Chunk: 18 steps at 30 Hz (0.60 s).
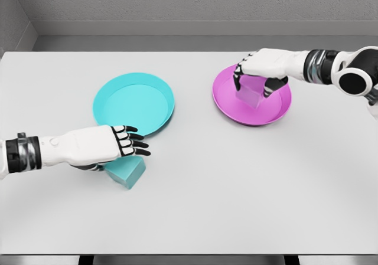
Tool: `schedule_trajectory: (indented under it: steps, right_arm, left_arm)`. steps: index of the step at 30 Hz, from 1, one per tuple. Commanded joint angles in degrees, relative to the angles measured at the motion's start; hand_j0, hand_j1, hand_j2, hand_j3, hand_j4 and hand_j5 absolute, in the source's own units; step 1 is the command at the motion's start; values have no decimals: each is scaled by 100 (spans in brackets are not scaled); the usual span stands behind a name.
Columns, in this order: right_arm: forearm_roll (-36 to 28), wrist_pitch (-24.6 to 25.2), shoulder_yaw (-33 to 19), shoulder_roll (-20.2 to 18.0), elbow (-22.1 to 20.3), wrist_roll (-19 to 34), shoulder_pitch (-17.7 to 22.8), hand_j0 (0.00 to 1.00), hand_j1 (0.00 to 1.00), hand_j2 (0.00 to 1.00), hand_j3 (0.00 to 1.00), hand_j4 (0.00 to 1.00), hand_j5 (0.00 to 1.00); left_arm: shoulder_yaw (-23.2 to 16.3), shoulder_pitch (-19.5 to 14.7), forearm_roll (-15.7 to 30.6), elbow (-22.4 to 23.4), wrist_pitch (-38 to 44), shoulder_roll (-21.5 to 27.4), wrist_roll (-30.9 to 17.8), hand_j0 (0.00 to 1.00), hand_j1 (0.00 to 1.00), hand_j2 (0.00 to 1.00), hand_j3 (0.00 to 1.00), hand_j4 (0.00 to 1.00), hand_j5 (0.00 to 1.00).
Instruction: Place the blocks in the corresponding plates according to their colors
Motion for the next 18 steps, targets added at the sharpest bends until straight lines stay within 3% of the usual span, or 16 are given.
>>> schedule_trajectory:
  steps: [1, 3, 4, 5, 16, 18]
  right_arm:
    - [-4, 521, 14, 27, 5, -13, 0, 49, 49, 49, 49, 49, 49]
    - [-13, 601, 14, 27, 5, -22, 0, 50, 50, 50, 50, 50, 50]
    - [-13, 610, 23, 27, 5, -31, 0, 64, 64, 64, 64, 64, 64]
    - [-13, 618, 32, 27, -4, -48, 0, 100, 100, 100, 100, 100, 100]
    - [-13, 575, 6, 0, -118, -48, -9, 100, 100, 100, 100, 100, 100]
    - [-31, 557, -126, -70, -391, -48, -35, 100, 100, 100, 100, 100, 100]
  left_arm:
    - [0, 0, 8, -3, 7, -6, -21, 100, 100, 100, 100, 100, 100]
    - [0, 9, -10, -3, 7, -14, -83, 100, 100, 100, 100, 100, 100]
    - [0, 9, -19, -3, 7, -15, -109, 100, 100, 100, 100, 100, 100]
    - [0, 18, -27, -3, 7, -15, -118, 100, 100, 100, 100, 100, 100]
    - [-9, 26, -309, -3, 7, -234, -136, 100, 100, 100, 100, 100, 100]
    - [-9, 35, -318, -3, 7, -243, -136, 100, 100, 100, 100, 100, 100]
